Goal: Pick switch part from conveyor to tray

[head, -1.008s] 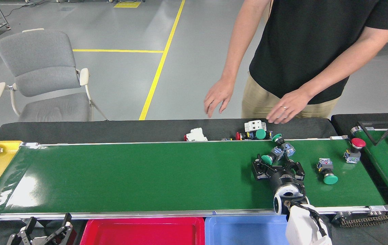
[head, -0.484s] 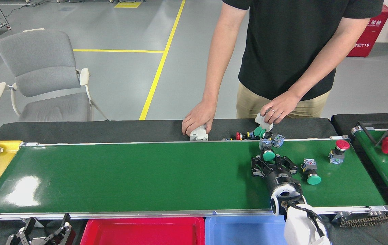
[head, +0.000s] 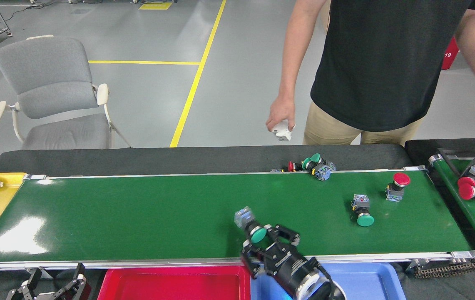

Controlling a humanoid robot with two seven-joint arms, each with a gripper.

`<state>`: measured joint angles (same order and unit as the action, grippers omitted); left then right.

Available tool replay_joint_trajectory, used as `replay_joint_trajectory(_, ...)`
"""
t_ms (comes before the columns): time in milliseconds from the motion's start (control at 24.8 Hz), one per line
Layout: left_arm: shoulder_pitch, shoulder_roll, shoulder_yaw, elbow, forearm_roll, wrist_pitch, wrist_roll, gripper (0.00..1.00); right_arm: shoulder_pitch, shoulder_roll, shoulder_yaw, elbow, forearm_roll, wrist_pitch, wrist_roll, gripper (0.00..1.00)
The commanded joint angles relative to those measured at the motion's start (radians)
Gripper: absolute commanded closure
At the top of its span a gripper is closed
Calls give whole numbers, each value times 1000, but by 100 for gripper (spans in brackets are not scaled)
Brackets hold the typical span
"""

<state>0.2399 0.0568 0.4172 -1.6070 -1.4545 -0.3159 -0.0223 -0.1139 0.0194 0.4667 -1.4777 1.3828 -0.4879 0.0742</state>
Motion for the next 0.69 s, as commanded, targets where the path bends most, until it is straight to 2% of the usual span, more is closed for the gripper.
replay_joint_trajectory(0,-4,11,6,-16,3,5,7,0,-7,1,30,-16,4,-103,-10,0)
replay_joint_trajectory(161,-2,12,8,-30,5,5,16,0,5,1,55,-18,2,-103,-10,0)
replay_joint_trajectory(242,2,12,20,-50,5,3,61,0,13,7,47,-33,-7,-101,-10,0)
replay_joint_trajectory(322,26,12,35,-67,5,-2,81,0,36,7,-25,-78,-30,-71,-10,0)
replay_joint_trajectory(484,50,12,35,-67,6,-11,79,0,253,43,-281,-200,-37,218,-13,1)
replay_joint_trajectory(645,67,8,40,-67,8,-48,71,0,407,43,-410,-256,-37,406,-99,1)
